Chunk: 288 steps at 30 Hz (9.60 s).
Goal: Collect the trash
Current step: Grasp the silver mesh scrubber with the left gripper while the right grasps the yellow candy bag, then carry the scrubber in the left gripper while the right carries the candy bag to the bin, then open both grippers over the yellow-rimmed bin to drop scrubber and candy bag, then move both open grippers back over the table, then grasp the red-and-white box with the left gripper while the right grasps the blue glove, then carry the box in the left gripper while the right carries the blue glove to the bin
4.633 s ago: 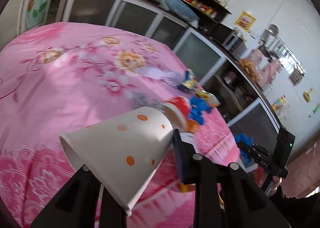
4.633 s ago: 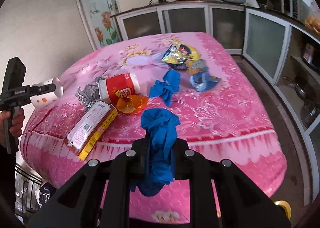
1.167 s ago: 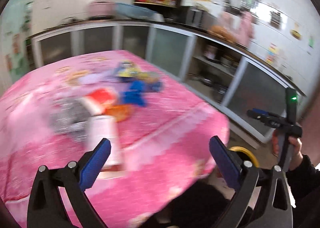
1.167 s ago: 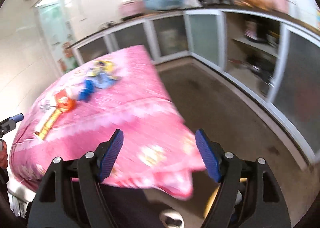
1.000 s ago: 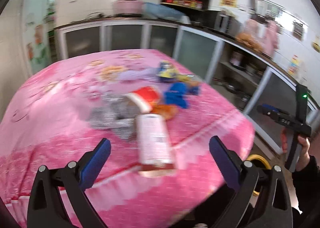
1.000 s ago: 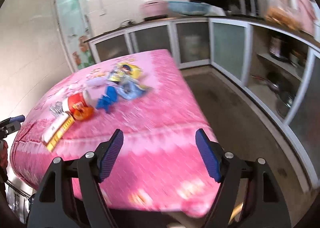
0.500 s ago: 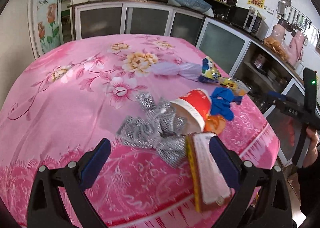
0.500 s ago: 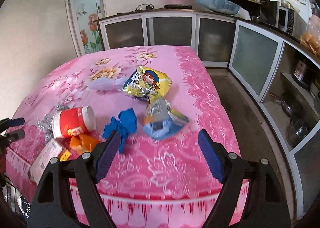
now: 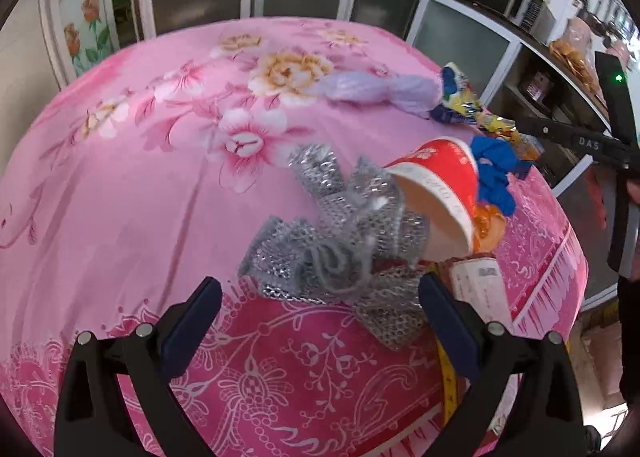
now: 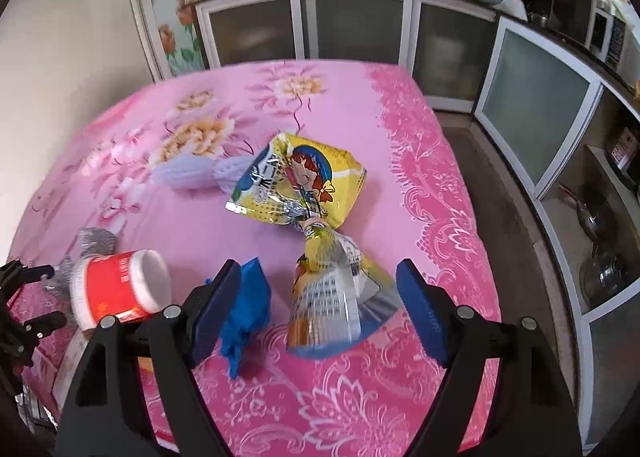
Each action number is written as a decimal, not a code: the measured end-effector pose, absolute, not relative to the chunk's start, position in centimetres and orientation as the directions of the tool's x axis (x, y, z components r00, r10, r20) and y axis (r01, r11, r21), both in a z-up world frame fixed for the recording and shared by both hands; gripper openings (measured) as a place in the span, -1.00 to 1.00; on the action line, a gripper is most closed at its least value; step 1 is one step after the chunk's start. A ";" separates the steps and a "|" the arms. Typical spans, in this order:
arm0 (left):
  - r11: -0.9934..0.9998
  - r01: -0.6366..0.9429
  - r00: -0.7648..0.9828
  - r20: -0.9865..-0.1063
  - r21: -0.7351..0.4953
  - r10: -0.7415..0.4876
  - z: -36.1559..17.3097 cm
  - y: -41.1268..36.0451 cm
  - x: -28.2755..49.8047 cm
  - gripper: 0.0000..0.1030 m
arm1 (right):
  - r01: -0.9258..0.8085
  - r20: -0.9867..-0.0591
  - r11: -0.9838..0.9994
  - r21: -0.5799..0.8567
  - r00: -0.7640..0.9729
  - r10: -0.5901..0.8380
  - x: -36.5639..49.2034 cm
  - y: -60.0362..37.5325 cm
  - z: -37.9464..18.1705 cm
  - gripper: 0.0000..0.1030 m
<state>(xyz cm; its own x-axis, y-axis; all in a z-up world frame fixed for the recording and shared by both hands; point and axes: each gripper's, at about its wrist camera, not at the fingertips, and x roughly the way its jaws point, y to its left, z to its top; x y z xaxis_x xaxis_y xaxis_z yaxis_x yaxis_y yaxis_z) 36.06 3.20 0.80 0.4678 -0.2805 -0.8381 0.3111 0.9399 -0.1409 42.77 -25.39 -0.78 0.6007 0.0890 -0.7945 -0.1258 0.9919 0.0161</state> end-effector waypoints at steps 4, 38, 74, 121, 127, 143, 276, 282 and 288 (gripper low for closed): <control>0.934 0.305 0.437 -0.844 -0.186 -0.311 0.1 3.5 37.1 0.84 | -0.141 -0.826 0.990 -0.015 0.560 0.067 44.6 -24.7 -2.3 0.47; 0.923 0.275 0.509 -0.774 -0.269 -0.377 5.5 7.4 32.2 -0.75 | -0.092 -0.771 0.994 0.064 0.628 0.107 39.9 -26.3 1.2 -0.42; 0.427 0.837 0.089 -0.685 -0.341 -0.723 6.9 -29.0 16.4 -0.74 | 0.466 -0.701 0.880 0.092 0.658 -0.275 0.2 -50.3 1.9 -0.41; 0.313 0.903 -0.111 -0.862 -0.295 -0.495 -12.9 -54.3 7.0 0.04 | 0.734 -0.947 0.663 0.144 0.296 -0.122 -9.0 -59.7 -21.1 -0.17; 0.340 0.888 -0.103 -0.853 -0.311 -0.511 -12.1 -53.2 7.6 0.49 | 0.752 -0.950 0.645 0.135 0.283 -0.131 -9.8 -59.8 -20.9 0.14; 0.426 0.833 0.077 -0.690 -0.352 -0.720 0.4 -35.7 11.9 0.84 | 0.580 -0.807 0.784 0.220 0.560 -0.187 -6.8 -55.9 -10.1 0.38; 0.283 0.928 -0.001 -0.764 -0.241 -0.646 -1.8 -37.8 9.2 -0.93 | 0.579 -0.773 0.756 0.304 0.614 -0.159 -5.8 -55.7 -6.4 -0.75; 0.247 0.938 -0.044 -0.791 -0.243 -0.611 -3.7 -41.1 8.4 -0.93 | 0.612 -0.798 0.725 0.317 0.585 -0.144 -6.7 -57.0 -9.0 -0.74; 0.221 0.944 -0.080 -0.821 -0.244 -0.566 -5.9 -43.7 7.3 -0.93 | 0.647 -0.824 0.683 0.340 0.555 -0.116 -7.9 -58.5 -11.8 -0.74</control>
<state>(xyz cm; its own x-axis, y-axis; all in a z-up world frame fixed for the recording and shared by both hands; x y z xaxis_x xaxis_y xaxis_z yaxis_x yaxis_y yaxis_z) 7.30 -43.69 -5.87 -0.0796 -0.5660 -0.8205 0.9441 0.2212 -0.2442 -7.87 -58.46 -11.77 0.5551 -0.1164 -0.8236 0.6469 0.6828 0.3395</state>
